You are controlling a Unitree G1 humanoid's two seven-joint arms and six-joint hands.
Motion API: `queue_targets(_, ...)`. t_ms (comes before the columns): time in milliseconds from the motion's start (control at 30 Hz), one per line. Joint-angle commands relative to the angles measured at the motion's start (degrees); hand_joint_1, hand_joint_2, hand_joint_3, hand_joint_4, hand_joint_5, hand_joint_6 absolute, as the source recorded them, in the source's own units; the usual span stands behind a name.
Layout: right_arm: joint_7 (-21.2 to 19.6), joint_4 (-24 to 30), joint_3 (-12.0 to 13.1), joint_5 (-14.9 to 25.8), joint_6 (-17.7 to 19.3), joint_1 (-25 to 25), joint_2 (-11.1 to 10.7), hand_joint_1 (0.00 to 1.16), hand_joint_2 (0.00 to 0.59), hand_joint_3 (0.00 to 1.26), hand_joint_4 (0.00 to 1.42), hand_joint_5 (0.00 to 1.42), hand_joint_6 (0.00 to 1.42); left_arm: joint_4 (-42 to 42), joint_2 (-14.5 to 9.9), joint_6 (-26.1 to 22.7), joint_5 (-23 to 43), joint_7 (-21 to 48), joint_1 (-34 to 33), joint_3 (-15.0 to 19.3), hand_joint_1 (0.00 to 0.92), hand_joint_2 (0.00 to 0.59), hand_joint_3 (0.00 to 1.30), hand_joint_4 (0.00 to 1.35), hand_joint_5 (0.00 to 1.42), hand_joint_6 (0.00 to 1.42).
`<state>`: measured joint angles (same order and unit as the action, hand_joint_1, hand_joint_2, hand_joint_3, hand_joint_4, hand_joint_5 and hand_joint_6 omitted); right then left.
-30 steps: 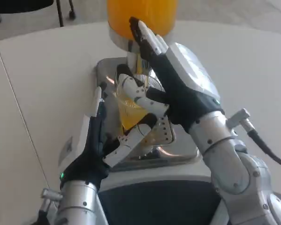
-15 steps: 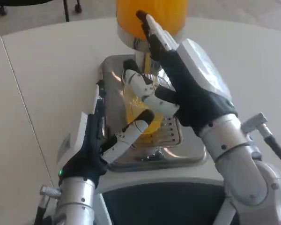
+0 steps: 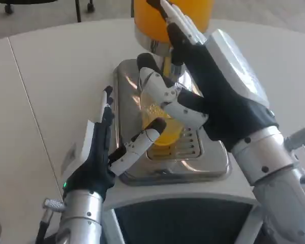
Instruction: Grasp the cup under the faucet to collect the drink, then remove the cup.
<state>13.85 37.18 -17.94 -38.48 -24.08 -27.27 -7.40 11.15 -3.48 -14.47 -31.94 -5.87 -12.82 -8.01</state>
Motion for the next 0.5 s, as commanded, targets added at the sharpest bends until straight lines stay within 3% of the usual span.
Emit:
queue_targets(33, 3.6, 6.0, -0.2, -1.6, -1.8, 2.2, -0.3, 0.25, 0.585, 0.05, 0.0, 0.0, 0.01, -1.7, -0.1, -0.5, 0.4, 0.0, -0.7, -0.5, 0.148, 0.044, 0.0, 0.0, 0.14, 0.24)
queue_targets(100, 5.6, 8.4, -0.3, -2.9, -3.1, 3.1, -0.6, 0.25, 0.586, 0.05, 0.0, 0.0, 0.01, -2.1, 0.0, -0.4, 0.5, -0.1, -1.1, -0.5, 0.148, 0.044, 0.0, 0.0, 0.14, 0.24)
queue_targets(200, 8.9, 11.6, -0.8, -6.2, -4.6, 4.5, -1.5, 0.38, 0.578, 0.05, 0.0, 0.0, 0.0, -2.8, 0.3, -0.2, 0.5, -0.4, -1.5, -0.8, 0.148, 0.044, 0.0, 0.0, 0.14, 0.24)
queue_targets(300, 13.5, 13.6, -1.2, -9.7, -5.6, 5.8, -3.4, 0.52, 0.52, 0.06, 0.0, 0.0, 0.0, -3.3, 0.6, 0.2, 0.6, -0.8, -1.6, -1.0, 0.148, 0.044, 0.0, 0.0, 0.14, 0.24)
queue_targets(400, 19.7, 16.6, -2.2, -14.9, -5.1, 8.4, -5.7, 0.58, 0.47, 0.07, 0.0, 0.0, 0.0, -3.6, 0.8, 0.8, 0.8, -1.4, -1.8, -0.8, 0.148, 0.044, 0.0, 0.0, 0.15, 0.25)
queue_targets(500, 23.5, 18.0, -2.7, -18.0, -4.5, 10.4, -6.0, 0.6, 0.453, 0.07, 0.0, 0.0, 0.0, -3.8, 0.9, 1.2, 1.2, -1.9, -2.2, -0.6, 0.148, 0.044, 0.0, 0.0, 0.15, 0.25)
